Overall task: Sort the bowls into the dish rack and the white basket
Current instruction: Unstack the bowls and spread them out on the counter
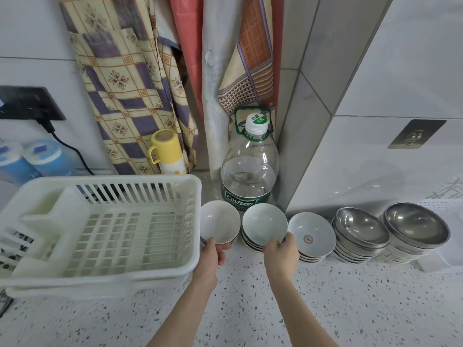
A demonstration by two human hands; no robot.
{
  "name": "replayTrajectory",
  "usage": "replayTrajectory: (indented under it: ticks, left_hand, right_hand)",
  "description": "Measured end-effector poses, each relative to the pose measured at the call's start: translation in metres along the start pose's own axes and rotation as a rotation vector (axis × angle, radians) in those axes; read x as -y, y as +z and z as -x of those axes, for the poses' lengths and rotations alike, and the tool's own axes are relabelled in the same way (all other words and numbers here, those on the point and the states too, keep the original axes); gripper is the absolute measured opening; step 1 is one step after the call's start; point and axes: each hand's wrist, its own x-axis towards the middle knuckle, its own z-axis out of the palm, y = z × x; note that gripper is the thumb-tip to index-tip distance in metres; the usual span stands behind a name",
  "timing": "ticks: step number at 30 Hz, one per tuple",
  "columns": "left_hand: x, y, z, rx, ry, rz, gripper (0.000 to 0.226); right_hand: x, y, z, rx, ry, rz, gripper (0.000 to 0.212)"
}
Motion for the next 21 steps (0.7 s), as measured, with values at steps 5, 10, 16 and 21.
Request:
replayTrajectory:
  ticks: [5,10,16,21]
  left_hand:
    - [0.003,-0.004,0.005,0.073,0.052,0.058,0.046]
    - [-0.001,-0.002,0.013,0.18,0.126,0.129,0.026]
    - [-0.003,0.0,0.03,0.291,0.233,0.143,0.064]
    - [0.016,-0.002,0.054,0.327,0.223,0.153,0.063]
  right_hand:
    - [0.006,-0.011,0.006,-0.015,-0.067,-0.147,0.018]
    - [0.007,-0.027,0.013,-0.005,-0.106,-0.316,0.029]
    - [-0.001,-0.05,0.027,0.004,-0.116,-0.437,0.034]
    - [-0.02,-0.08,0.045,-0.019,-0.106,-0.541,0.04]
